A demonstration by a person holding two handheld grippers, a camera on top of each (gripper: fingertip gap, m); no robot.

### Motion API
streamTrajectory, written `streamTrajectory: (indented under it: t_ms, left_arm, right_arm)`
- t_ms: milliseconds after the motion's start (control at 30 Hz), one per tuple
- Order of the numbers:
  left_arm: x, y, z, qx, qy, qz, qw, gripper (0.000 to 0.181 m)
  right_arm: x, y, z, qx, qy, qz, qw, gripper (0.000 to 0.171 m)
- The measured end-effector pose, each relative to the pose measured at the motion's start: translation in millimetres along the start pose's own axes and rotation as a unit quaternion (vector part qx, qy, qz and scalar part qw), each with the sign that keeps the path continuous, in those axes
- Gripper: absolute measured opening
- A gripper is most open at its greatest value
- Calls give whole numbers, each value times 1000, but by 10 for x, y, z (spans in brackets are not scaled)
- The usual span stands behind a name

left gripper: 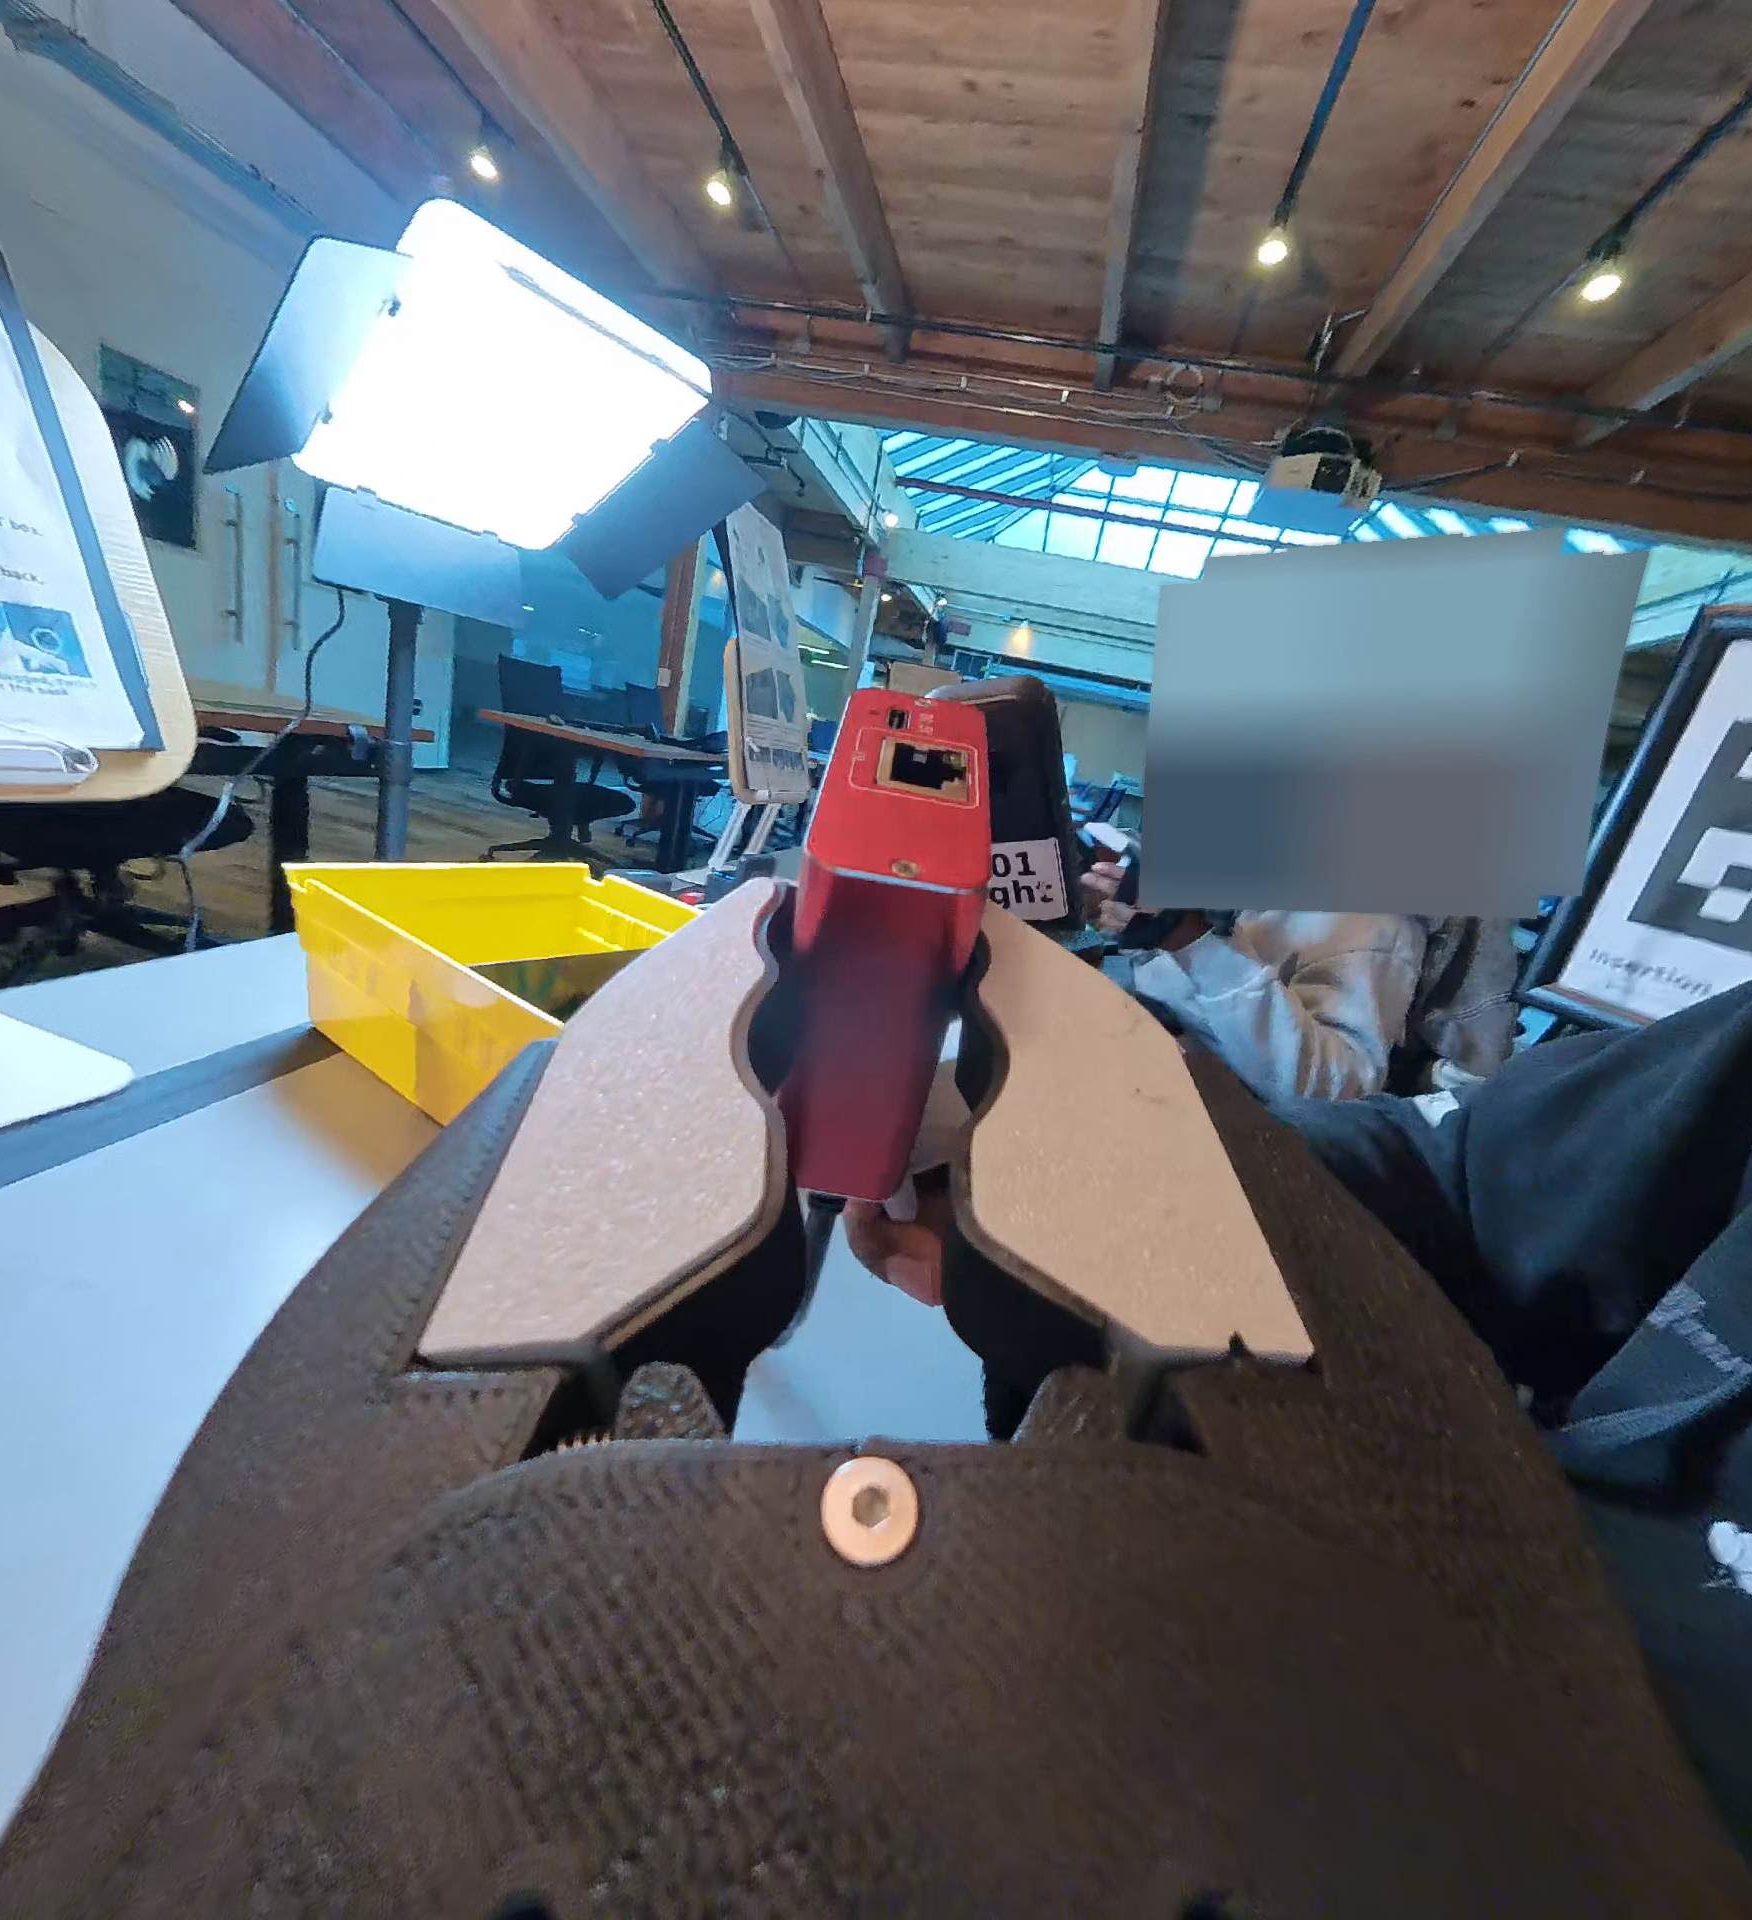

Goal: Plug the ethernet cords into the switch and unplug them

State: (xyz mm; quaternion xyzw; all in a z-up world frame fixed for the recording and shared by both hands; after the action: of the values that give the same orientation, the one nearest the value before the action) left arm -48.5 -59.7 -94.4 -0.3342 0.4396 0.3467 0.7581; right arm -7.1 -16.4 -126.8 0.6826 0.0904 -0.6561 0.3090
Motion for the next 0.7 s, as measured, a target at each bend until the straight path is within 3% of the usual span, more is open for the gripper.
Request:
streamTrajectory:
  t_ms: [200, 367, 500, 567, 667, 700]
  left_arm:
    - [-37, -92, 10, -7, 13, 83, 996, 27]
    - [-66, -154, 21, 5, 2, 73, 997, 28]
    - [-86, -200, 28, 32, -11, 35, 999, 28]
    - [-101, -246, 37, 48, -16, 32, 998, 28]
    - [-123, -309, 44, 79, -25, -9, 997, 28]
    - [-140, -290, 32, 82, -42, -35, 995, 28]
  right_arm:
    - [8, 55, -1, -40, -15, 77, 996, 14]
    - [-11, 104, -9, -45, -6, 72, 996, 14]
    - [-34, 166, -45, -40, -6, 9, 999, 13]
    - [-46, 189, -64, -75, -18, 60, 995, 14]
    - [-72, 276, -110, -85, -30, -64, 994, 14]
    - [-103, 273, -112, -81, -30, -61, 994, 14]
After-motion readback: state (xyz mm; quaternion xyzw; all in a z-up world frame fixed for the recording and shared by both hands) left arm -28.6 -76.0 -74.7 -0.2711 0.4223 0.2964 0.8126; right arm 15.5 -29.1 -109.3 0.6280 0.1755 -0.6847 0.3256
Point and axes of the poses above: each gripper's, where its closed fingertips meet, z out along the fingers, x out of its underside, y = z × x across the jaws, the point moved 4 cm from there along -z, back along the fingers, and after that the axes turned 5 degrees about -y, right-handed, at the moved point
